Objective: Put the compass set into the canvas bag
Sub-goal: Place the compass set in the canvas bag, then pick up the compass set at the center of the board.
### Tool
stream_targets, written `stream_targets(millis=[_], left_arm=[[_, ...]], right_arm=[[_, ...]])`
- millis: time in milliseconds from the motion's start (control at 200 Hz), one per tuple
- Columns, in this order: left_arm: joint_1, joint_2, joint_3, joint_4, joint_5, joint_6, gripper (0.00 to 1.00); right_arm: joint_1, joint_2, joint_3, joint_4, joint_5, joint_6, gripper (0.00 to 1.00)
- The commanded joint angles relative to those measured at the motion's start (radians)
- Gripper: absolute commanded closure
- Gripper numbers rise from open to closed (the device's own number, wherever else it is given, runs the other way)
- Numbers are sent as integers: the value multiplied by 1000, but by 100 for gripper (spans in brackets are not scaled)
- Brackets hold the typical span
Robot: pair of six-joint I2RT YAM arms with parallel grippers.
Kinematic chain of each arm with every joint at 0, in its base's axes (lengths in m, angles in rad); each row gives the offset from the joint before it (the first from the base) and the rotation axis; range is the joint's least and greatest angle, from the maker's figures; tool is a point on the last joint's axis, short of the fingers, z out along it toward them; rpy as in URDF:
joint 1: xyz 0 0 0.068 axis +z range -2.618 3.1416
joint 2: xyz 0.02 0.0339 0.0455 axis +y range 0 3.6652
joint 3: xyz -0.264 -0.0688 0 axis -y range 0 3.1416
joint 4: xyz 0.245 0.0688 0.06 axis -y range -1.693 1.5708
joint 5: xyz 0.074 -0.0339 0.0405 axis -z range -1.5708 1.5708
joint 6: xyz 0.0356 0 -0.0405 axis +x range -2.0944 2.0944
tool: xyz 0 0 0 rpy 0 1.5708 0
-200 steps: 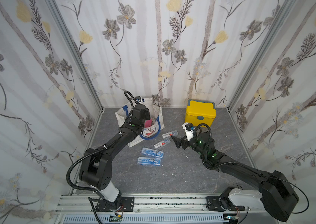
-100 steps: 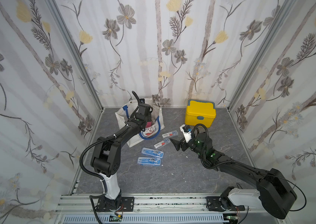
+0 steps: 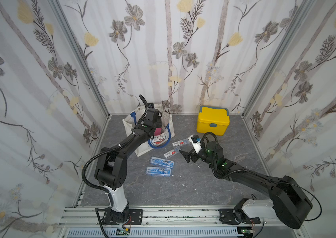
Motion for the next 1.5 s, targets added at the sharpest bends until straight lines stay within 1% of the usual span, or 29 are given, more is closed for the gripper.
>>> stream_targets(millis=[0,110,125,190,290,370,385,420,460,475,570,709,804,879,914,1029,1159,1204,1274,1334,1364,1494], left_arm=[[0,-33,4,31,22,-18,27],[0,-70,-14,47,55,-40,1],[0,-76,-19,50,61,-44,0],[0,-113,-49,79,80,-61,0],[1,-202,-130,172,134,-75,0],[0,-288,-244,264,194,-88,0],[0,-304,-264,281,204,-91,0],[0,-343,-308,326,231,-101,0],[0,-386,-361,377,272,-114,0],[0,-399,-381,397,288,-119,0],[0,-487,-489,499,371,-174,0],[0,-574,-610,585,483,-282,0],[0,-611,-667,612,525,-339,0],[0,-639,-708,635,539,-372,0],[0,-649,-723,639,544,-382,0],[0,-678,-753,637,545,-396,0],[0,-696,-769,630,529,-399,0],[1,-700,-772,629,523,-397,0],[0,-703,-774,628,513,-395,0],[0,-707,-778,631,495,-395,0],[0,-710,-781,634,483,-397,0],[0,-729,-796,649,437,-401,0]], right_arm=[[12,13,8,-2,-10,-30,0],[30,29,20,-27,12,-59,0],[34,32,23,-33,16,-65,0],[53,44,36,-53,38,-96,1],[103,69,55,-75,115,-161,0],[135,99,80,-102,157,-212,1],[164,105,85,-106,164,-220,0],[182,120,94,-113,171,-233,0],[195,138,96,-121,164,-243,0],[199,145,127,-127,160,-243,0],[207,185,179,-158,119,-222,1],[214,232,219,-157,23,-206,0],[222,262,234,-148,6,-199,0],[225,268,244,-146,13,-193,0],[228,303,246,-146,15,-191,0],[239,323,241,-139,17,-188,0],[262,357,248,-156,-5,-215,7],[273,371,256,-169,-7,-227,7],[291,398,270,-191,-23,-258,13],[301,420,282,-201,-27,-267,14],[305,435,285,-202,-27,-270,16],[318,477,296,-196,-19,-268,19]])
